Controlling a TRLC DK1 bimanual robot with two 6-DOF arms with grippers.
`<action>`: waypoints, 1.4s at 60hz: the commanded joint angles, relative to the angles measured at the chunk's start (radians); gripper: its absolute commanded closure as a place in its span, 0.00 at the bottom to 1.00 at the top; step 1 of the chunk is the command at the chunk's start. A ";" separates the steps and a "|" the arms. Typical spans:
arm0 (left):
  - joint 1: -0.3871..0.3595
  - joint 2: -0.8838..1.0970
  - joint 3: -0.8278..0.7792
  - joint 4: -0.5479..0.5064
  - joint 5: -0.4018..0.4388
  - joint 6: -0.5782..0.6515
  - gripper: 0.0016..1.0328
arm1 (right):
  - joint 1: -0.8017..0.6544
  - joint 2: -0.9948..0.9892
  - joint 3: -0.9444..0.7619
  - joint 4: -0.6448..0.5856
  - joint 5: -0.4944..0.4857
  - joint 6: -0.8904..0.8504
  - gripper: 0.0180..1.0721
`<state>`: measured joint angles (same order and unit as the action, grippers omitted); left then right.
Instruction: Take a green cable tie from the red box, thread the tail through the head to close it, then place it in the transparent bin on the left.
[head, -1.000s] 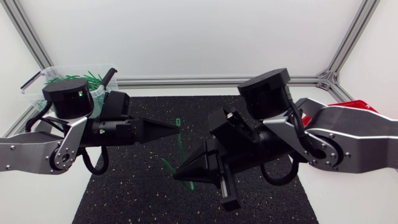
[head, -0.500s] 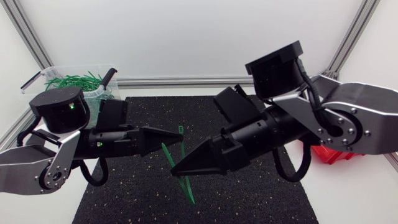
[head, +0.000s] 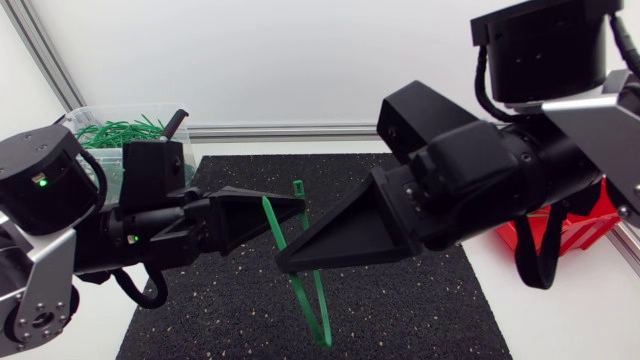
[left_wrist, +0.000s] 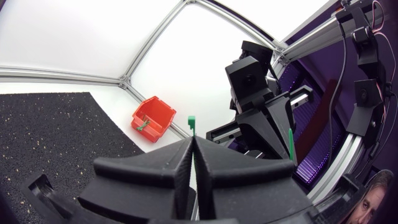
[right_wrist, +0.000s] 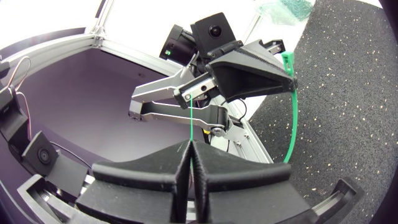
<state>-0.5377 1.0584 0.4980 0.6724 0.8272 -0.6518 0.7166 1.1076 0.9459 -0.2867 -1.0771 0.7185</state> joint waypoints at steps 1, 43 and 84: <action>-0.024 -0.057 0.013 -0.010 -0.019 -0.028 0.96 | 0.011 -0.006 0.025 -0.019 -0.007 0.105 0.94; -0.182 -0.270 0.080 -0.217 -0.178 -0.025 0.96 | -0.017 -0.109 0.106 -0.123 -0.069 0.338 0.94; -0.235 -0.285 0.109 -0.238 -0.234 -0.058 0.96 | -0.046 -0.071 0.093 -0.178 -0.072 0.343 0.94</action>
<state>-0.7628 0.7803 0.5648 0.4236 0.5961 -0.6819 0.6765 1.0248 1.0344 -0.4614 -1.1416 1.0294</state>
